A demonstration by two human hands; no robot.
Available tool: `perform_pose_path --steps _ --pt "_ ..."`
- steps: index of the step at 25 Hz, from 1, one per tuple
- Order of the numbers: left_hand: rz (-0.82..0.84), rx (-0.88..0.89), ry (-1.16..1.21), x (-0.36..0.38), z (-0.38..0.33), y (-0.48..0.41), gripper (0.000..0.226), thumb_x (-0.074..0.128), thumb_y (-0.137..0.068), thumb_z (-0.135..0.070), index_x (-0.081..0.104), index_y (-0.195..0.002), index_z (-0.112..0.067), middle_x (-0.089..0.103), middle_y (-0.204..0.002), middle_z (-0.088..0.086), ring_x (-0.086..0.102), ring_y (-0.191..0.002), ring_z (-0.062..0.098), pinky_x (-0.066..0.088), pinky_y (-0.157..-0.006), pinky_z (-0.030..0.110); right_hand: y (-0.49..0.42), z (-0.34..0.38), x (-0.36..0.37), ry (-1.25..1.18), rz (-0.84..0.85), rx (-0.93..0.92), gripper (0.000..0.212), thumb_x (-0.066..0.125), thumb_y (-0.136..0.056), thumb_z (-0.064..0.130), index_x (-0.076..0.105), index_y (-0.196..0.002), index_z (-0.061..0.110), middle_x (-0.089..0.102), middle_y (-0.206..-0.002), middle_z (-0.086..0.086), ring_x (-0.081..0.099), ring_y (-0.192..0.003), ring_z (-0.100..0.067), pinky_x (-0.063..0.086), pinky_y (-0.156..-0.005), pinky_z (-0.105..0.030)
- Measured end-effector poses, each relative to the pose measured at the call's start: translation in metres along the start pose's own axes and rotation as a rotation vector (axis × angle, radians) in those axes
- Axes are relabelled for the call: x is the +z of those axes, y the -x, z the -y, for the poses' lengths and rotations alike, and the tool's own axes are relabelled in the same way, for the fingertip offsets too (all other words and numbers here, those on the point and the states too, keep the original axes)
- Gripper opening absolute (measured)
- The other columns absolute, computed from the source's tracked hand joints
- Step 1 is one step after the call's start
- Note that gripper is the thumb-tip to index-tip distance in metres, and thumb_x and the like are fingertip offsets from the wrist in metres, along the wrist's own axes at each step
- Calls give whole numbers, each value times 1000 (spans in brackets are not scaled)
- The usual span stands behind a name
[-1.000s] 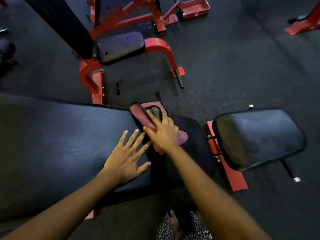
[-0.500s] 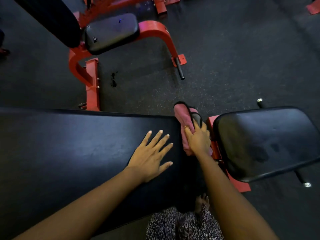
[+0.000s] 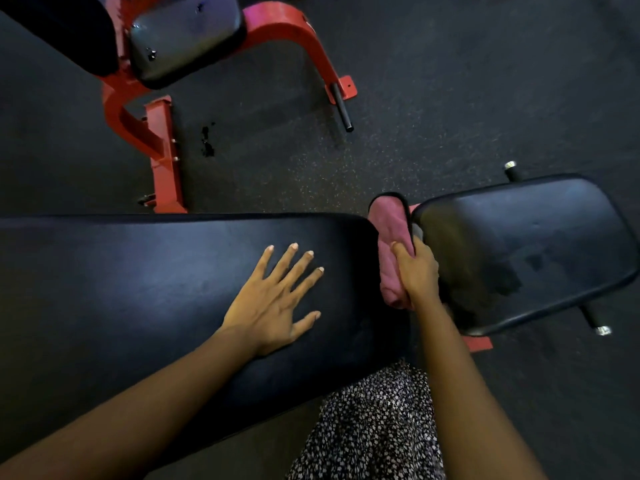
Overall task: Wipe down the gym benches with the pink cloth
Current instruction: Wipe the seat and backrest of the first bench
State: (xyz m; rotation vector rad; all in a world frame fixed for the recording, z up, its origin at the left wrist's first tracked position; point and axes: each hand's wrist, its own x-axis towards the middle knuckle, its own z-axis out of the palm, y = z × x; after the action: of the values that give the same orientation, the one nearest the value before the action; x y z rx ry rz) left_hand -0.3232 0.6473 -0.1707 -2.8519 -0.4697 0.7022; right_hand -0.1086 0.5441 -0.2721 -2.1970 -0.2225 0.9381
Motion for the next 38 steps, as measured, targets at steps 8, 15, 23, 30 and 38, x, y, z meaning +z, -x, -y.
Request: perform_pose_path --steps 8,15,23,30,38 --pt "-34 -11 -36 0 -1 0 67 19 -88 -56 42 -138 -18 41 -145 10 33 -138 31 10 -112 50 159 -26 39 215 -29 -168 66 39 -75 57 40 -138 39 36 -146 -8 39 -127 -31 35 -100 -47" --pt "-31 -7 -21 -1 -2 0 68 23 -87 -58 43 -138 -18 46 -142 11 37 -135 32 18 -109 52 74 -74 16 -28 -64 222 55 53 -89 38 41 -140 25 39 -141 -11 42 -124 -35 36 -102 -44" --pt "-39 16 7 0 -1 -1 68 25 -87 -60 38 -141 -19 40 -146 11 31 -138 32 19 -109 54 -22 0 -12 -128 90 -42 45 59 -89 30 53 -129 12 58 -121 -18 56 -111 -29 43 -91 -31" --pt "-12 1 -4 -1 0 -2 68 24 -88 -60 36 -143 -20 36 -148 10 26 -140 32 17 -110 54 -71 21 20 77 361 -110 56 56 -88 44 44 -137 19 56 -130 -14 52 -118 -34 41 -102 -38" --pt "86 6 48 -17 0 -1 75 5 -85 -63 21 -147 -25 21 -155 6 9 -145 27 0 -116 50 39 -73 -10 -112 136 87 55 58 -91 27 39 -140 12 53 -133 -14 50 -122 -29 36 -92 -24"
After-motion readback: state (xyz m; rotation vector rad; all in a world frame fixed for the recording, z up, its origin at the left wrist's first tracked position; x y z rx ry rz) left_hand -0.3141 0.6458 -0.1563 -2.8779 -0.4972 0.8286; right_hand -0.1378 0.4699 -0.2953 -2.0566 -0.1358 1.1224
